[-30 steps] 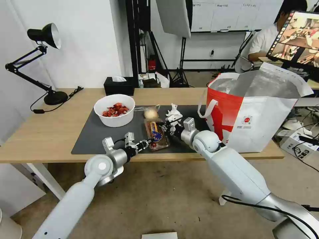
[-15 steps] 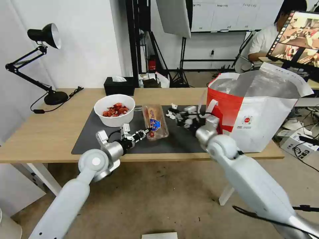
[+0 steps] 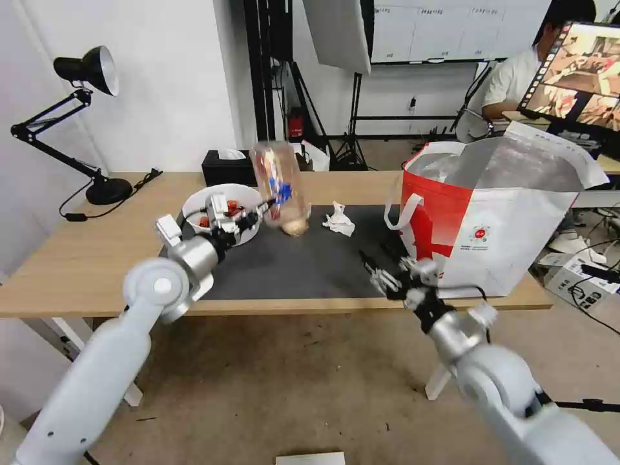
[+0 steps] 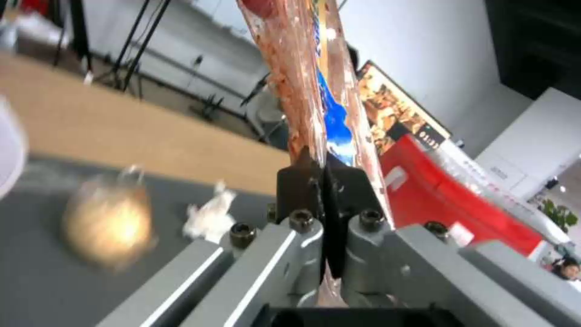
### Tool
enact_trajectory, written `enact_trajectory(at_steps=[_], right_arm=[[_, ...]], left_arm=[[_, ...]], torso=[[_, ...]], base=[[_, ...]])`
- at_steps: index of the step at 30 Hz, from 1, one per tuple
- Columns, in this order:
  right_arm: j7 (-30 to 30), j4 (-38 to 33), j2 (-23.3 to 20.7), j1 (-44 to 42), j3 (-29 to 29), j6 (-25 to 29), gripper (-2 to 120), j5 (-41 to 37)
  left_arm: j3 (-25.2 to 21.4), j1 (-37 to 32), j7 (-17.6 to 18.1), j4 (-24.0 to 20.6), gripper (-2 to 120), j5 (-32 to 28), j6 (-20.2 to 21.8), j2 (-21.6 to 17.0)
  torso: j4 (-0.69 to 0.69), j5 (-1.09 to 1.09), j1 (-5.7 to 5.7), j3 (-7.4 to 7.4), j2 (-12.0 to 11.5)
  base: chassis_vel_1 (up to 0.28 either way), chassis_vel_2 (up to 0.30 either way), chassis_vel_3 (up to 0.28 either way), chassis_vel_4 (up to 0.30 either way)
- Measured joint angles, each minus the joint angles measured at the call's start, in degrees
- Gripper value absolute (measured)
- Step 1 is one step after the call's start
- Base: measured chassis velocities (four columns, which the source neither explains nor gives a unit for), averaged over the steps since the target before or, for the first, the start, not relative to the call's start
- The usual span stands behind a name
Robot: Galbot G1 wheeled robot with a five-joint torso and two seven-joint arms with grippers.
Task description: Pick up the trash from the table and place it into the takeout bag.
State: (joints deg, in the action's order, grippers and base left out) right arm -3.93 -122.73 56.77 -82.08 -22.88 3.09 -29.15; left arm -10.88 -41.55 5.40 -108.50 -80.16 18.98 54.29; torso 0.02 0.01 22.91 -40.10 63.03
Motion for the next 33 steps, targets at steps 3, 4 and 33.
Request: enact_trajectory(at_steps=[3,4,33], right_arm=[[0.72,-1.15,1.96,-6.62,-1.89,3.64,87,3.08],[0.72,-1.15,1.96,-6.62,-1.89,3.64,87,3.08],[3.66,0.2,9.12,-14.31,-0.55,5.49,100,13.98]], left_arm=[[2.38,3.04,0.12,-0.21,0,0.79,-1.67,-1.18],[2.38,3.04,0.12,-0.21,0,0.79,-1.67,-1.18],[32.24,41.48,4.55,30.27,0,6.47,-8.29,26.69]], torso=[[-0.02,0.0,0.0,0.0,0.0],[-0.02,0.0,0.0,0.0,0.0],[0.01,-0.05,0.01,-0.01,-0.01]], base=[[0.0,0.0,0.0,0.0],[0.0,0.0,0.0,0.0],[0.0,0.0,0.0,0.0]])
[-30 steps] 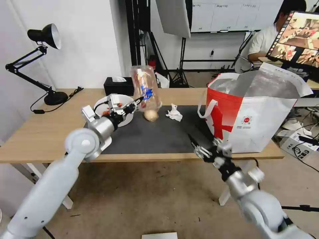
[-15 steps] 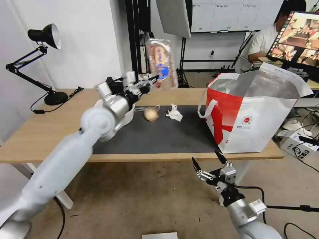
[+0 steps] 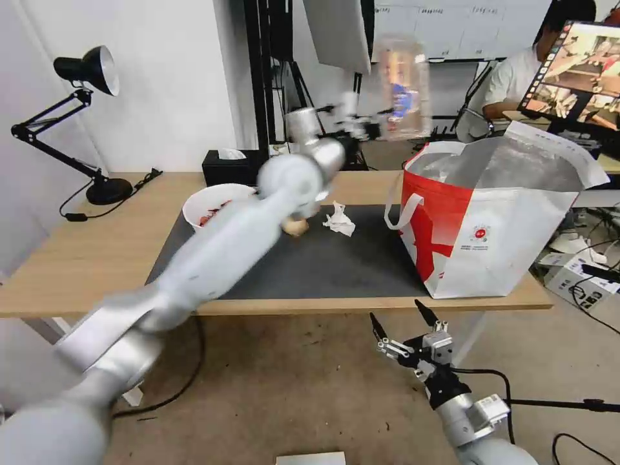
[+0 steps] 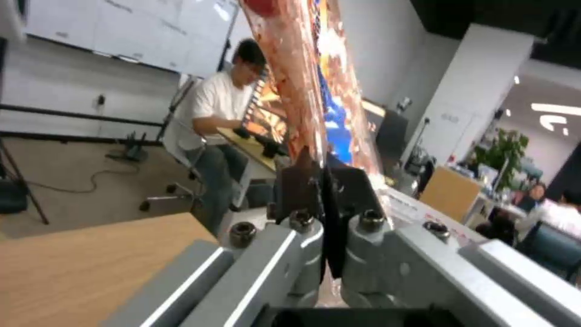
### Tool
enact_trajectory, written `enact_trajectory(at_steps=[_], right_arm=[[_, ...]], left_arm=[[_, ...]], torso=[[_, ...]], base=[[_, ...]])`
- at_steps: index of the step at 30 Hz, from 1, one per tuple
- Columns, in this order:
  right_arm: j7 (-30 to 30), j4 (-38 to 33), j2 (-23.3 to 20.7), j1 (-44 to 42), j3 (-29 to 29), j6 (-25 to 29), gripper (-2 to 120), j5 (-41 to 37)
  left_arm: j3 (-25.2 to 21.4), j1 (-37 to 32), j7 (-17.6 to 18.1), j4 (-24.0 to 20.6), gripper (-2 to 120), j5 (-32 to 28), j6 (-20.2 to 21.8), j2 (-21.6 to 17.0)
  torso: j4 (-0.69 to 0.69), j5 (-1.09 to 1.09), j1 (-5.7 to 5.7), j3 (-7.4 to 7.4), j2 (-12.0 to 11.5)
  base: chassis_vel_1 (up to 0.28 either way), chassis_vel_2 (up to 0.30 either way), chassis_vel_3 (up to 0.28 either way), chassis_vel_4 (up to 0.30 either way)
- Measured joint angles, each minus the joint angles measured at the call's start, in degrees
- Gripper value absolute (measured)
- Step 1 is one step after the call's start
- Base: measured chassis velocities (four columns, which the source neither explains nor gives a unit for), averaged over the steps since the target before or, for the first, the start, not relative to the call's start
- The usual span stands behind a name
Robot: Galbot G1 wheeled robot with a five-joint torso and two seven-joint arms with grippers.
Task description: Pick up the trash from the table and place it into the takeout bag.
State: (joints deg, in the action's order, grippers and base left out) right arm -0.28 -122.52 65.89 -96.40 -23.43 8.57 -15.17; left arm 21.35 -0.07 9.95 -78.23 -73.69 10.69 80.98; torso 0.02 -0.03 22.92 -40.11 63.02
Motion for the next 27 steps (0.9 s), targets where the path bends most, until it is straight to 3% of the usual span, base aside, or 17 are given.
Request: enact_trajectory(at_steps=[1,5,12,22,24,27], right_arm=[[-0.03,0.36,0.05,-0.04,0.19,0.02,100,0.12],[-0.08,1.1,0.07,0.27,0.3,0.13,100,0.2],[-0.14,1.71,0.29,0.65,1.27,0.31,100,0.52],[-0.26,2.02,-0.12,0.5,1.37,0.72,100,0.87],[-0.26,2.04,-0.1,0.51,1.36,0.72,100,0.87],[-0.27,2.05,-0.04,0.5,1.36,0.72,100,0.86]], left_arm=[[1.61,1.03,0.03,2.48,0,1.7,-0.18,2.97],[5.31,2.04,-1.07,5.96,0,6.39,-0.23,6.94],[8.54,1.74,-2.79,6.23,0,8.59,-0.15,6.89],[8.59,1.05,-3.54,5.08,0,7.04,-0.09,6.05],[8.59,0.82,-3.56,4.65,3,6.49,-0.05,5.95],[8.63,0.67,-3.56,3.75,16,5.34,0.02,5.8]], torso=[[0.0,0.0,0.0,0.0,0.0],[-0.01,0.01,0.0,0.0,0.0],[-0.03,0.02,0.0,0.0,0.0],[-0.03,0.03,0.0,0.0,0.0],[-0.03,0.03,0.0,0.0,0.0],[-0.02,0.03,-0.01,0.0,0.0]], base=[[0.0,0.0,0.0,0.0],[0.0,0.0,0.0,0.0],[0.0,0.0,0.0,0.0],[0.0,0.0,0.0,0.0],[0.0,0.0,0.0,0.0],[0.0,0.0,0.0,0.0]])
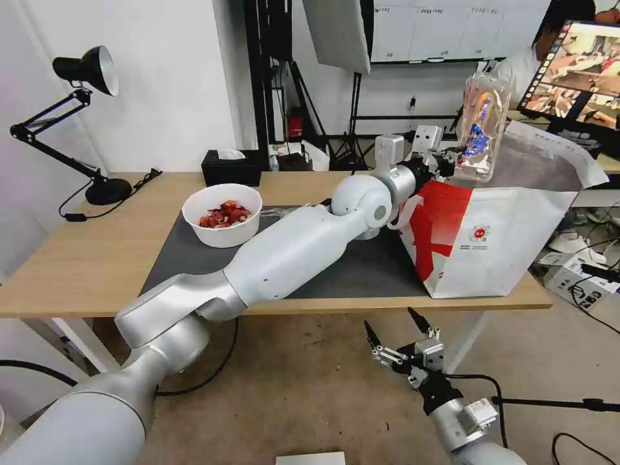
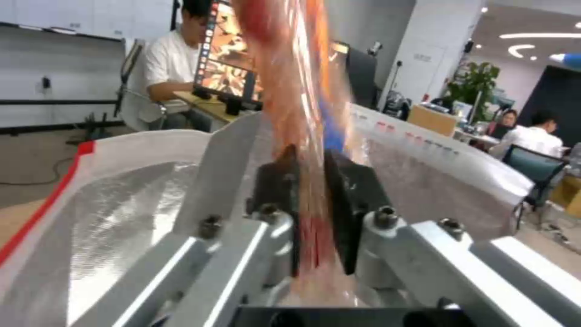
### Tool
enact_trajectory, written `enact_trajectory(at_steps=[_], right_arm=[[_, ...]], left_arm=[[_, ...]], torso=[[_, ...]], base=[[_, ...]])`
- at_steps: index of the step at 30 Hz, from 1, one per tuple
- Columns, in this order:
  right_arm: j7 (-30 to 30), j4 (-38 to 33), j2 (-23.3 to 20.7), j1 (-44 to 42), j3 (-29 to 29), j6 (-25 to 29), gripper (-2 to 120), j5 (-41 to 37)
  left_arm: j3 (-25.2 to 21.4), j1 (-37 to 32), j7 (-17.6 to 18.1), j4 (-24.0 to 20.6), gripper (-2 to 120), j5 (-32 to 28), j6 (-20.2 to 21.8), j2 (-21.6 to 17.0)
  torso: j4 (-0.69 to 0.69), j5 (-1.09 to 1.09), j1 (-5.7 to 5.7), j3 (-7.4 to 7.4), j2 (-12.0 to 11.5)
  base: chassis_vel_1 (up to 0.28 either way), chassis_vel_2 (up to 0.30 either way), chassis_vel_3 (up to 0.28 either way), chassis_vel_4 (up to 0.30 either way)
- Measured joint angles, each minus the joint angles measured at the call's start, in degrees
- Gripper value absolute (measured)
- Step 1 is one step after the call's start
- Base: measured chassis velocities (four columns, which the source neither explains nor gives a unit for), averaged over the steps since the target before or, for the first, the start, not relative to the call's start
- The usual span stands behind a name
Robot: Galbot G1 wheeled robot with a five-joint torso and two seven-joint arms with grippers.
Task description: Pick up the trash from the table and place it into the takeout bag.
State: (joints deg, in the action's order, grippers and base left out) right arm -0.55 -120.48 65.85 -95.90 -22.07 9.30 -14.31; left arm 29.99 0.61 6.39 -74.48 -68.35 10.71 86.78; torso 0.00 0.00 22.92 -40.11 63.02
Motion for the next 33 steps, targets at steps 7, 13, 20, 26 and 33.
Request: enact_trajectory(at_steps=[7,13,20,26,33], right_arm=[[-0.01,-0.18,0.0,-0.01,0.0,-0.02,100,-0.01],[-0.01,-0.73,-0.02,-0.25,-0.22,-0.11,100,-0.02],[0.1,-1.39,0.5,-0.8,-0.93,-0.14,100,0.16],[0.65,-2.13,0.79,-0.68,-0.84,-0.16,100,0.42],[1.18,-2.81,0.68,-0.58,-0.32,-0.18,100,0.57]], left_arm=[[-0.26,0.51,0.23,-0.71,42,-2.03,0.05,-0.07],[-1.5,0.59,0.82,-2.17,64,-2.71,0.05,-0.63],[-2.29,-0.98,1.77,-5.37,89,-3.34,-1.44,-4.63],[-3.5,-7.17,1.82,-11.38,99,-2.9,-2.68,-12.3],[-9.41,-16.55,1.74,-20.47,100,-0.49,-3.3,-22.62]], torso=[[0.0,0.0,0.0,0.0,0.0],[0.01,0.0,0.0,0.0,0.0],[0.0,0.0,0.0,0.0,0.0],[-0.01,0.02,0.0,0.0,0.0],[-0.02,0.04,0.0,0.0,0.0]], base=[[0.0,0.0,0.0,0.0],[0.0,0.0,0.0,0.0],[0.0,0.0,0.0,0.0],[0.0,0.0,0.0,0.0],[0.0,0.0,0.0,0.0]])
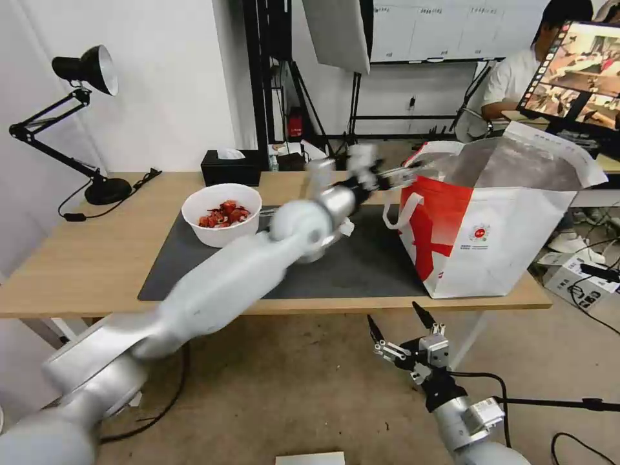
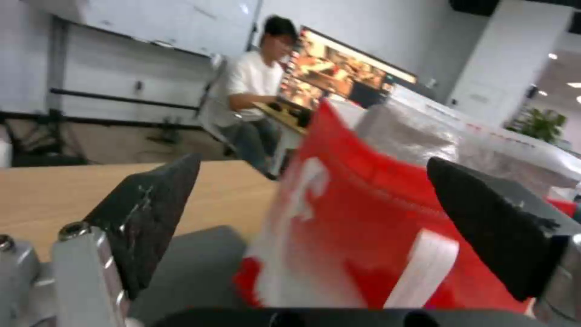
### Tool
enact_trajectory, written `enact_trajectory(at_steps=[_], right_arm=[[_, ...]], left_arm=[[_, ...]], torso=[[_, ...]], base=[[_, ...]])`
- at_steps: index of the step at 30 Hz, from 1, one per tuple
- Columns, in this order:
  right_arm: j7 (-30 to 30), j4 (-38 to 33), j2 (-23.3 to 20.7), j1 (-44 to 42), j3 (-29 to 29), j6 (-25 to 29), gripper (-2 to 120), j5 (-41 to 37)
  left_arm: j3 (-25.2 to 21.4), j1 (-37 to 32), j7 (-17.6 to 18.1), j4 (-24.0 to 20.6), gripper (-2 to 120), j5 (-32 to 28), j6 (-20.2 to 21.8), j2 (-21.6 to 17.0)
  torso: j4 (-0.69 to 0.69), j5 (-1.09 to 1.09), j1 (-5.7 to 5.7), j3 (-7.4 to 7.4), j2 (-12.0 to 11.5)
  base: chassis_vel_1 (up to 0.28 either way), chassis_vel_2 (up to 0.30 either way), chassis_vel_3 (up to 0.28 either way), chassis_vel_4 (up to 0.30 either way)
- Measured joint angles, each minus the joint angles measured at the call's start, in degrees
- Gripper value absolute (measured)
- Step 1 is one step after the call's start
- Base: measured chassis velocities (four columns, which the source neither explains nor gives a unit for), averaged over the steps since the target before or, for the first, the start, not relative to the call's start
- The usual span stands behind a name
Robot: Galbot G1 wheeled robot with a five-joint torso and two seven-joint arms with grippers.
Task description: Pick up the trash from the table and place it into the takeout bag.
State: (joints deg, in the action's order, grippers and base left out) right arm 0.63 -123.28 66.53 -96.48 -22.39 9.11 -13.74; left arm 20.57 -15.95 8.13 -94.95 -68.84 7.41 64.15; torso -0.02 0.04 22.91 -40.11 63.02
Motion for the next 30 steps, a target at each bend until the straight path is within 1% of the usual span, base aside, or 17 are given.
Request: enact_trajectory(at_steps=[2,3,5,6,7,9,10,11,13,14,15,18,19,20,26,28,30], right_arm=[[0.49,-0.17,-0.22,0.08,0.37,-0.01,100,0.0],[0.49,-0.17,-0.22,0.08,0.37,-0.01,100,0.0],[0.8,-0.31,-0.37,0.1,0.45,0.01,100,-0.01],[0.8,-0.31,-0.37,0.1,0.45,0.01,100,-0.01],[0.96,-0.56,-0.4,0.06,0.53,0.03,100,-0.05],[1.11,-0.83,-0.42,0.03,0.73,0.07,100,-0.08],[1.15,-0.96,-0.39,0.02,1.01,0.15,100,-0.08],[1.15,-0.96,-0.39,0.02,1.01,0.15,100,-0.08],[1.16,-0.99,-0.3,-0.01,1.22,0.29,100,-0.08],[1.16,-1.06,-0.18,-0.05,1.43,0.51,100,-0.06],[1.16,-1.06,-0.18,-0.05,1.43,0.51,100,-0.06],[1.16,-1.22,-0.25,-0.27,1.64,0.99,100,-0.03],[1.16,-1.22,-0.25,-0.27,1.64,0.99,100,-0.03],[1.16,-1.3,-0.33,-0.33,1.68,1.12,100,-0.03],[1.14,-2.06,-1.0,-0.69,1.81,1.6,100,-0.07],[1.14,-2.13,-1.08,-0.71,1.83,1.64,100,-0.07],[1.13,-2.45,-1.49,-0.69,1.95,1.7,100,-0.15]], left_arm=[[-5.09,-6.88,-0.3,-5.52,100,1.24,0.01,-4.76],[-5.09,-6.88,-0.3,-5.52,100,1.24,0.01,-4.76],[-10.03,-13.33,-1.62,-9.78,100,2.9,0.69,-8.54],[-10.03,-13.33,-1.62,-9.78,100,2.9,0.69,-8.54],[-13.46,-17.35,-2.74,-12.23,100,4.0,1.05,-10.39],[-17.87,-22.41,-4.03,-15.12,100,5.21,1.41,-12.35],[-21.56,-25.97,-4.53,-17.15,100,5.92,1.39,-13.36],[-21.56,-25.97,-4.53,-17.15,100,5.92,1.39,-13.36],[-24.61,-29.91,-4.73,-18.79,100,6.88,1.41,-14.1],[-27.49,-34.45,-5.16,-20.7,100,9.35,0.96,-14.89],[-27.49,-34.45,-5.16,-20.7,100,9.35,0.96,-14.89],[-31.94,-43.09,-7.22,-23.62,100,16.01,-0.28,-15.52],[-31.94,-43.09,-7.22,-23.62,100,16.01,-0.28,-15.52],[-33.38,-45.49,-7.75,-24.49,100,17.6,-0.44,-15.2],[-41.64,-58.27,-9.86,-27.66,100,25.19,-2.19,-11.06],[-42.22,-59.27,-10.01,-27.86,100,25.73,-2.36,-10.69],[-45.55,-63.67,-10.53,-29.26,100,28.0,-3.25,-8.6]], torso=[[0.01,-0.01,-0.01,0.01,0.01],[0.01,-0.01,-0.01,0.01,0.01],[-0.01,0.0,0.0,0.0,0.01],[-0.01,0.0,0.0,0.0,0.01],[-0.01,-0.03,-0.01,0.01,0.01],[0.01,0.01,0.0,0.01,0.01],[0.02,-0.07,-0.01,0.02,0.02],[0.02,-0.07,-0.01,0.02,0.02],[0.0,-0.02,-0.01,0.01,0.01],[0.02,-0.03,-0.01,0.01,0.01],[0.02,-0.03,-0.01,0.01,0.01],[0.01,-0.03,-0.01,0.01,0.01],[0.01,-0.03,-0.01,0.01,0.01],[0.01,-0.04,-0.01,0.01,0.01],[0.01,-0.05,-0.01,0.01,0.0],[0.01,-0.04,-0.01,0.01,0.0],[0.02,-0.05,0.0,0.01,0.01]], base=[[0.0,0.0,0.0,0.0],[0.0,0.0,0.0,0.0],[0.0,0.0,0.0,0.0],[0.0,0.0,0.0,0.0],[0.0,0.0,0.0,0.0],[0.0,0.0,0.0,0.0],[0.0,0.0,0.0,0.0],[0.0,0.0,0.0,0.0],[0.0,0.0,0.0,0.0],[0.0,0.0,0.0,0.0],[0.0,0.0,0.0,0.0],[0.0,0.0,0.0,0.0],[0.0,0.0,0.0,0.0],[0.0,0.0,0.0,0.0],[0.0,0.0,0.0,0.0],[0.0,0.0,0.0,0.0],[0.0,0.0,0.0,0.0]])
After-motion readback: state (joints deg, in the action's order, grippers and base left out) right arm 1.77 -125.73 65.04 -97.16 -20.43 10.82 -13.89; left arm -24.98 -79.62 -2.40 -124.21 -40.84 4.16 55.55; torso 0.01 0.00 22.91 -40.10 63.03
